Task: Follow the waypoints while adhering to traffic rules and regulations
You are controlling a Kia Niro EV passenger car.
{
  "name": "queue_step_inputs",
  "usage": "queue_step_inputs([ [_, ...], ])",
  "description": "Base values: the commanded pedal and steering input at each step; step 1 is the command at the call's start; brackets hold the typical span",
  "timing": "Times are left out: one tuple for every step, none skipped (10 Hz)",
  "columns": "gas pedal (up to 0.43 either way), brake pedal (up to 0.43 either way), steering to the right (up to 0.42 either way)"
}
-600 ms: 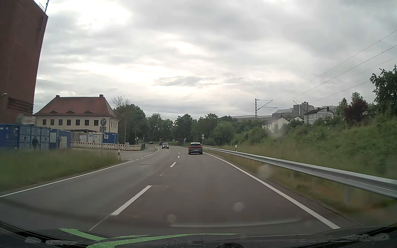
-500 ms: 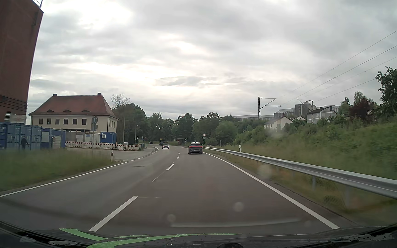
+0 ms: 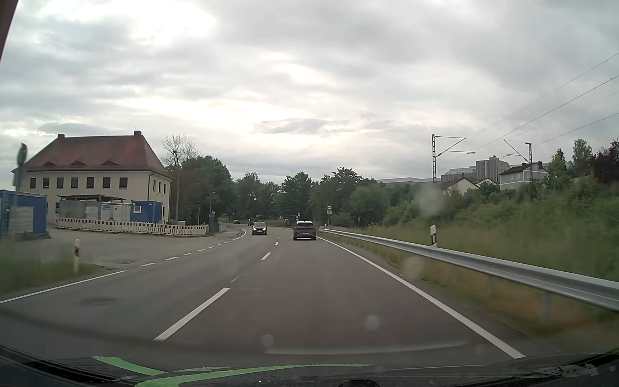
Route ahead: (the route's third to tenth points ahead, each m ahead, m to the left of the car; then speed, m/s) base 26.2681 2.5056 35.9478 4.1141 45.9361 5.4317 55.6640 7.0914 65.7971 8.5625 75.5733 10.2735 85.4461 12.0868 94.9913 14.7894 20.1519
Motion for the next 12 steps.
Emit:
queue_step_inputs([
  [0.0,0.0,-0.014],
  [0.0,0.0,-0.014],
  [0.0,0.0,-0.014],
  [0.0,0.0,-0.014],
  [0.0,0.0,-0.014],
  [0.0,0.0,-0.014],
  [0.0,0.0,-0.014],
  [0.0,0.0,-0.015],
  [0.0,0.0,-0.015],
  [0.0,0.0,-0.015],
  [0.0,0.0,-0.016],
  [0.0,0.0,-0.016],
])
